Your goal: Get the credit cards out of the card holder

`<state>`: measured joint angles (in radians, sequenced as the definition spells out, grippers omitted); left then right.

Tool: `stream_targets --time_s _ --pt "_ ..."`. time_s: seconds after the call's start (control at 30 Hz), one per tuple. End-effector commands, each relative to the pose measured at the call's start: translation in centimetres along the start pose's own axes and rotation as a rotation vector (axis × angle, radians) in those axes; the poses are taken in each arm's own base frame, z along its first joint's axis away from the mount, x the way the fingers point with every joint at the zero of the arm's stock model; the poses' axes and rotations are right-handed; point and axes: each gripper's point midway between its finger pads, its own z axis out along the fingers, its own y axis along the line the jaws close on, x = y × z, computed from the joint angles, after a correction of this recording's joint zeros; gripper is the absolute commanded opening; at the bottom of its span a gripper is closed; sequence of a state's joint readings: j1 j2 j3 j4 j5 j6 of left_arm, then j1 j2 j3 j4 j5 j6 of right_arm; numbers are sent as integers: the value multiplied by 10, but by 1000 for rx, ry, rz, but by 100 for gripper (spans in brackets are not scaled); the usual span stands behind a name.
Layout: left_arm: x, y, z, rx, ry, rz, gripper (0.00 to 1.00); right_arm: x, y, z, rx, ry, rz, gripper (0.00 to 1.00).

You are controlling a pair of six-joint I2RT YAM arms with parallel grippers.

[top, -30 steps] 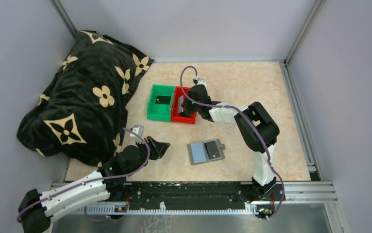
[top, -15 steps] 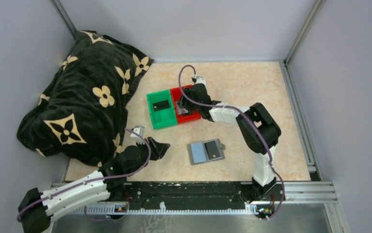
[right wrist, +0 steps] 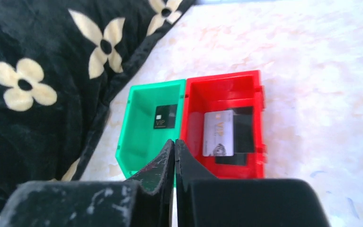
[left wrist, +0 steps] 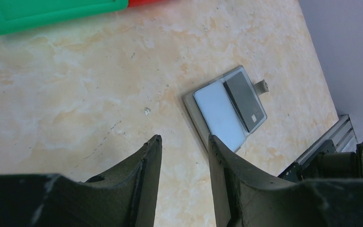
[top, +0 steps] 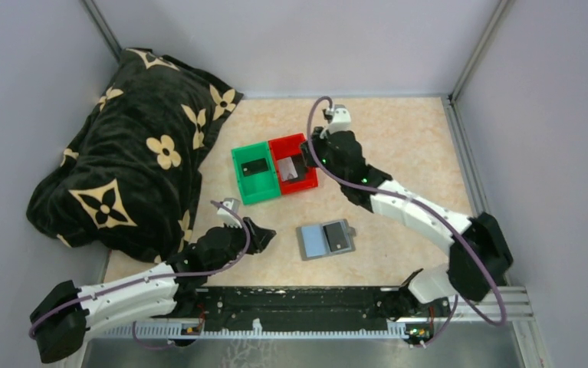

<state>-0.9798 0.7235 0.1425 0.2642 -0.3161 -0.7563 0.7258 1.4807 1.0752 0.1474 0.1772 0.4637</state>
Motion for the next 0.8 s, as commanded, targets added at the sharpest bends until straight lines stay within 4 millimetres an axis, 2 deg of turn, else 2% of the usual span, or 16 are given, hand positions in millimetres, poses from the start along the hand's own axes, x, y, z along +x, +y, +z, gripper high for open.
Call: stream_targets --time_s 0.0,0.03,0.07,0.1,0.13,0.2,0.3,0.37,0.43,0.47,0.67,0.77 --pt "-9 -32 6 124 -1 35 48 -14 -29 -44 103 -77 -35 0" --pt "-7 -35 9 128 12 40 47 -5 -40 -51 129 -64 -37 0" --pt "-5 -39 13 136 30 43 48 14 -55 -59 161 -35 -43 0" --pt "-3 -44 16 153 46 48 48 17 -61 -66 173 -42 -41 0" --pt "0 -50 20 171 63 46 49 36 -75 -73 200 -12 -48 0" --pt "6 -64 26 232 89 30 50 59 -94 -87 234 32 -46 0" --pt "13 -88 33 313 108 -1 50 93 -112 -109 254 116 -60 0" --pt "22 -96 41 322 133 1 52 107 -118 -128 246 134 -48 0" --pt "30 -106 46 353 155 -4 69 125 -124 -143 238 166 -38 0" --pt "33 -110 48 367 165 -13 73 125 -122 -152 219 154 -23 0" --pt "59 -122 60 396 228 -52 73 158 -140 -187 255 203 47 0" --pt "67 -128 63 411 255 -65 73 176 -137 -192 231 223 117 0"
